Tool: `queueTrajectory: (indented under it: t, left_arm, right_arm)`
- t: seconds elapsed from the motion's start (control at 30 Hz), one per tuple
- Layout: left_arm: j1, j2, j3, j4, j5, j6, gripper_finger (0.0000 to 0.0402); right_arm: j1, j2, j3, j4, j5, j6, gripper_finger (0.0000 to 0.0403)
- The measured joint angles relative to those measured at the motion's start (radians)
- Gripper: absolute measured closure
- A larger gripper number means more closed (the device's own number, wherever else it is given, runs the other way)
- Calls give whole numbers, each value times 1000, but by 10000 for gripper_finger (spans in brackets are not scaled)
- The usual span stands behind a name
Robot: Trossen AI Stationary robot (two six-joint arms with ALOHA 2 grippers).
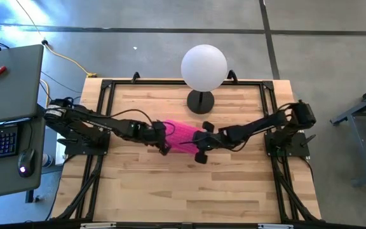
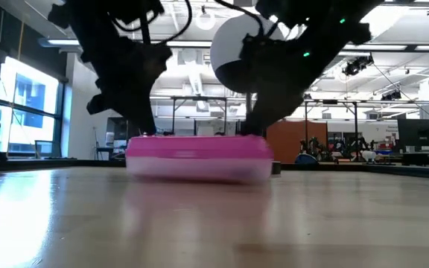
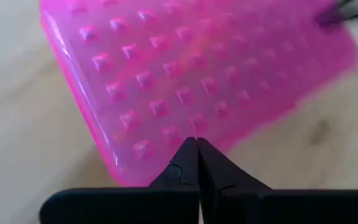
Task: Pick & place school supplies into a supply box
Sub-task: Close the pink supply box
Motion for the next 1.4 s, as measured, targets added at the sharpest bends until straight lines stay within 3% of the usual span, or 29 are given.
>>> queueTrajectory:
  t: [0.17, 0.33, 0.5, 0.7, 0.93, 1.17, 1.4]
  left_arm:
    - [-76, 0, 44, 77, -13, 28, 392]
    - [-121, 0, 96, 45, -103, 55, 379]
    - [-117, -2, 123, -18, -162, 54, 388]
    - [-98, 46, 123, -5, -176, 37, 383]
    - [-38, 127, 123, -13, -114, 35, 392]
    - [-16, 136, 125, 15, -43, 35, 378]
    - [-30, 136, 125, 31, -20, 35, 391]
  right_arm:
    - [44, -120, -5, -168, 15, 12, 403]
    - [97, -213, -3, -321, 169, 86, 403]
    - [131, -255, -4, -327, 247, 115, 403]
    - [118, -247, -171, -67, 230, 154, 403]
    - [91, -248, -342, 286, 173, 95, 403]
    - [18, -251, -407, 323, 170, 113, 403]
    - [-28, -252, -411, 328, 132, 76, 403]
